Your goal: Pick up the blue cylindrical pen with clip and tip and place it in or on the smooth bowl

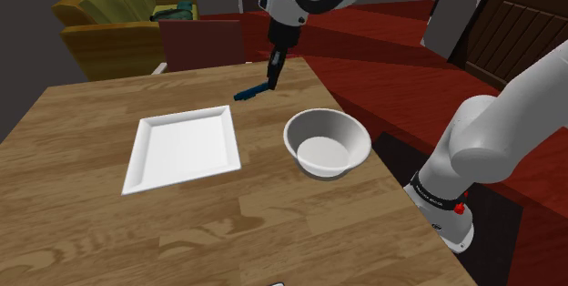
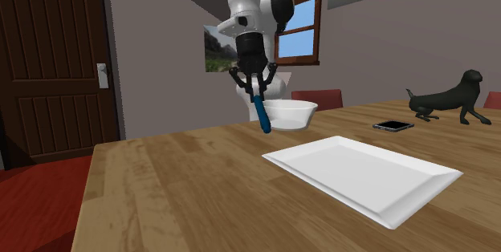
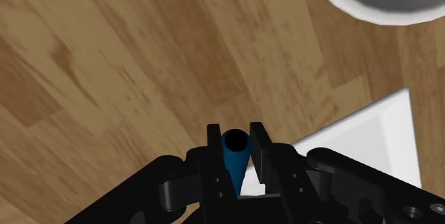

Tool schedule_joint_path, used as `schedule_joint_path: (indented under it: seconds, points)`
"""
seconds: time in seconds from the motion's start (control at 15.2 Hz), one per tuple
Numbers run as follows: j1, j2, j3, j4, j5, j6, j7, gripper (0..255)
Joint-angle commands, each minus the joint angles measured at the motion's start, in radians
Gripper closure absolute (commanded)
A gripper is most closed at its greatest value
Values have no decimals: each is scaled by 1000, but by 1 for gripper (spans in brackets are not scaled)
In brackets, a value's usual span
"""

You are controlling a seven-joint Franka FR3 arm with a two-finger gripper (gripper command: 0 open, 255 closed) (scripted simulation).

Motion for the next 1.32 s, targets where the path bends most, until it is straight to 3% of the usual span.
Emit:
schedule_joint_path:
  seconds: [0.0, 0.33, 0.79, 1.25]
  points:
    - [-1, -6, -1, 22, -3, -29, 5, 255]
    - [-3, -14, -5, 82, -9, -95, 16, 255]
    - [30, -297, 2, -148, 31, -143, 37, 255]
    - [76, -594, 13, -324, 65, -257, 87, 255]
